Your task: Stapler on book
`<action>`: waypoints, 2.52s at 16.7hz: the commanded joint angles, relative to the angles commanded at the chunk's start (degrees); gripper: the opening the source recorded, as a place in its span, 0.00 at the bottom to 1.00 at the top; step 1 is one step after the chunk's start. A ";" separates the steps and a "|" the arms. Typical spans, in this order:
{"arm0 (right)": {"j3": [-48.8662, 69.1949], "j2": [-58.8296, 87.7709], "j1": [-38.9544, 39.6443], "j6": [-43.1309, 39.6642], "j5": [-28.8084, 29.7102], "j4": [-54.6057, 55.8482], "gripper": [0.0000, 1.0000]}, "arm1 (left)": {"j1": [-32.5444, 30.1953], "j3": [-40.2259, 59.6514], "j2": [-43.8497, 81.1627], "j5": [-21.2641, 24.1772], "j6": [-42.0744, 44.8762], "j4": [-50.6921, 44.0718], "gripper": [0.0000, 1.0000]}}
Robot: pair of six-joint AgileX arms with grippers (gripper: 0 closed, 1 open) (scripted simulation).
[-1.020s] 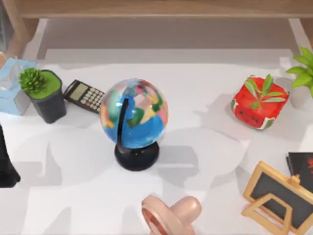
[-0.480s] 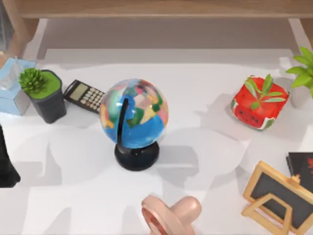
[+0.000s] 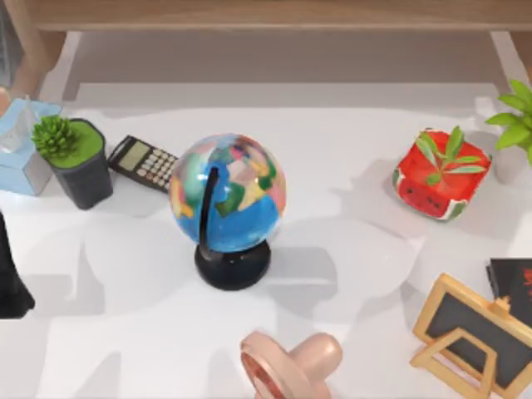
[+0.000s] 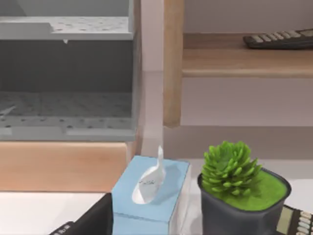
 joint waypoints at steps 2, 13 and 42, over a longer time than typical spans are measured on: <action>-0.16 -1.24 -0.25 -0.18 -0.11 -0.10 0.00 | 0.00 0.00 0.00 0.00 0.00 0.00 1.00; -17.18 -22.25 0.89 -2.41 -2.06 7.64 0.00 | 0.00 0.00 0.00 0.00 0.00 0.00 1.00; -82.78 -64.61 17.24 -1.39 -0.37 18.18 0.00 | 0.00 0.00 0.00 0.00 0.00 0.00 1.00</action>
